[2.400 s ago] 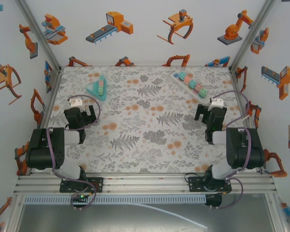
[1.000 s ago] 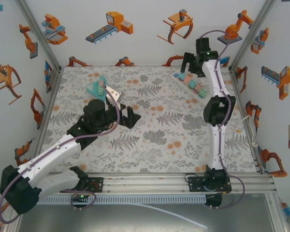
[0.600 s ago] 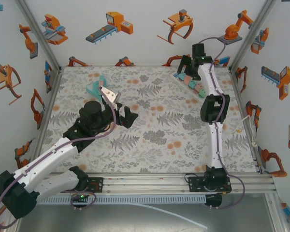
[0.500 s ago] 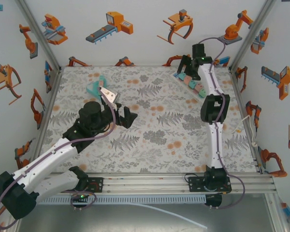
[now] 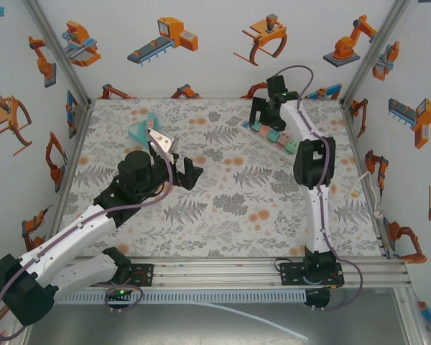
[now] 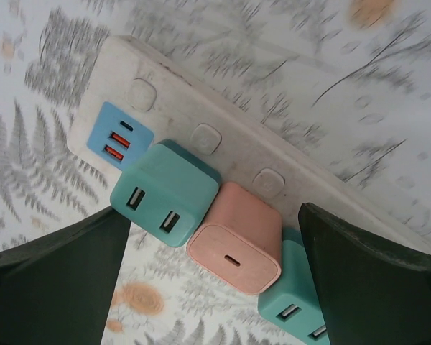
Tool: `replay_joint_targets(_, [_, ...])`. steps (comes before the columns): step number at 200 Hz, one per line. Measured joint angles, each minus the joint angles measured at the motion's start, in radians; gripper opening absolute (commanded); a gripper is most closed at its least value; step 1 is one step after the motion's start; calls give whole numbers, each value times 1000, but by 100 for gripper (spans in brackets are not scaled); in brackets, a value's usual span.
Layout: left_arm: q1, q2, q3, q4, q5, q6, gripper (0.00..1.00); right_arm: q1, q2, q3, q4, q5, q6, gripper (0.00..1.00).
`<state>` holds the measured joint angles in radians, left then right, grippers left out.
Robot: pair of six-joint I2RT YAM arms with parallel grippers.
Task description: Pull the plug off the socket
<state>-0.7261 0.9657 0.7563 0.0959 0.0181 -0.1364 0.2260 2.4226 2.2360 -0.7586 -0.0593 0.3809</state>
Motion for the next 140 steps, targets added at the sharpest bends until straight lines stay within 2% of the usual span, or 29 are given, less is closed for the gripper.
replay_joint_targets(36, [0,21,0,-1,-8,-10,97,81,-125,-216,51,-18,-15,88])
replay_joint_targets(91, [0,61,6,-48,-105,-49,97,221,-374,-649,294,-86,-33,87])
replay_joint_targets(140, [0,68,1,-55,-186,-81,97,336,-496,-867,472,-162,-36,86])
